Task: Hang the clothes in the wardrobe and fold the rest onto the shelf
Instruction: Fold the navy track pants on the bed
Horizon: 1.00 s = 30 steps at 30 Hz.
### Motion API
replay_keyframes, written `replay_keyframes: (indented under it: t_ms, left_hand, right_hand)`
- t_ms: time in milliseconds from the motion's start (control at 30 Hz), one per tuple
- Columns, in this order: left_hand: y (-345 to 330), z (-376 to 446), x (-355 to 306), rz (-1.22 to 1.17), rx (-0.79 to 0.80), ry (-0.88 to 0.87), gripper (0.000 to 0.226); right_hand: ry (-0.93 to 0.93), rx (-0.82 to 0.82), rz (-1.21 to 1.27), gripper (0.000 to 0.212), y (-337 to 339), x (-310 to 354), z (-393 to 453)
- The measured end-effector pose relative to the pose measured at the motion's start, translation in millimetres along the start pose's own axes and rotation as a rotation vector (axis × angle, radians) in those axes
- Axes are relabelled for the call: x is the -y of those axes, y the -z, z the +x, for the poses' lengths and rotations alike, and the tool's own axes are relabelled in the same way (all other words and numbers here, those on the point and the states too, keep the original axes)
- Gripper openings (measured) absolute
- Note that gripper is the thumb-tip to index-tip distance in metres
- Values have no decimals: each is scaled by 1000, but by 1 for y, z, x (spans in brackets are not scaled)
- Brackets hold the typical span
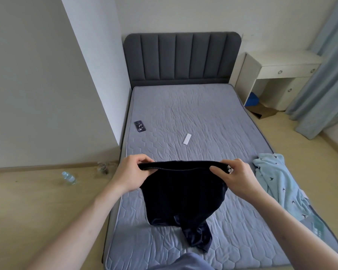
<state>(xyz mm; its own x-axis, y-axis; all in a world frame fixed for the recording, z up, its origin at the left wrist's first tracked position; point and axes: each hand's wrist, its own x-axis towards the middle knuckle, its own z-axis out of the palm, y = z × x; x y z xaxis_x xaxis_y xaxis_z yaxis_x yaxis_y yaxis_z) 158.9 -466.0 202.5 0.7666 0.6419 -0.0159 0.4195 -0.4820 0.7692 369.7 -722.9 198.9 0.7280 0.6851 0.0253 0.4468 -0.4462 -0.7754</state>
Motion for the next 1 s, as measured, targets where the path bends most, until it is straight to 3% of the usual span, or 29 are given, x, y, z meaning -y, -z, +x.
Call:
replay_keyframes:
  t_ms: [133,233,333,400,633,767,900,1000]
  left_hand:
    - [-4,4,5,-7,95,19,10]
    - [-6,5,20,-125,258,55,15]
    - [-15,4,31,-223,370,87,15]
    - [-29,2,33,-150,392,75,21]
    - [-88,10,43,263,429,75,62]
    - [-126,20,51,355,504,160,57]
    - [-152,45,46,274,696,290,33]
    - [-158,81,9,115,625,364,27]
  right_hand:
    - [18,12,-42,34,0,-9,-1]
    - [-11,82,-53,35,3,-21,-5]
    - [-59,191,-133,21,7,-41,-12]
    - [-101,234,-171,17,10,-55,-16]
    - [-289,379,-276,35,16,-104,-23]
    - [-368,501,-291,33,19,-140,-15]
    - [-462,586,-276,34,28,-172,13]
    - [-482,532,-254,34,49,-175,54]
